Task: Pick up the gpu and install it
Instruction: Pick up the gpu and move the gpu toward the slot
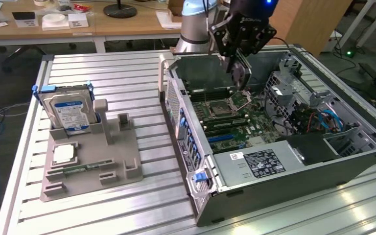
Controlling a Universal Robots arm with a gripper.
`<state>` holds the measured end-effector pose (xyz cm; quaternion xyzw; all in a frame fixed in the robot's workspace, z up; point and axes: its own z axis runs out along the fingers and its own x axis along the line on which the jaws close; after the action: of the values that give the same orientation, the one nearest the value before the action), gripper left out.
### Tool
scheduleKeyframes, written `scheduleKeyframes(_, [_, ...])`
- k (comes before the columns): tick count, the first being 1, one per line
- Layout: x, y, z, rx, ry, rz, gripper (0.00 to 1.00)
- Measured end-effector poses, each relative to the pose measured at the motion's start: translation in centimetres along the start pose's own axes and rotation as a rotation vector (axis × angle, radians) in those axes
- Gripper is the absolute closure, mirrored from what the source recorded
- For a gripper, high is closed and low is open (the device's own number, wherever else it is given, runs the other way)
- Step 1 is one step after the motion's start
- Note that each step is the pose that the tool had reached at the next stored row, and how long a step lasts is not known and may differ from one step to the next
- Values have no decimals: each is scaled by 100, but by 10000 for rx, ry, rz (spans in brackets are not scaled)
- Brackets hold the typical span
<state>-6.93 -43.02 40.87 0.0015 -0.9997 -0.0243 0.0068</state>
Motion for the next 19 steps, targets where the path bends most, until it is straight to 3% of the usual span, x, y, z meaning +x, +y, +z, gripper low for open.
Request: scheduleKeyframes(19, [-834, 9, 49, 2, 1, 1, 72])
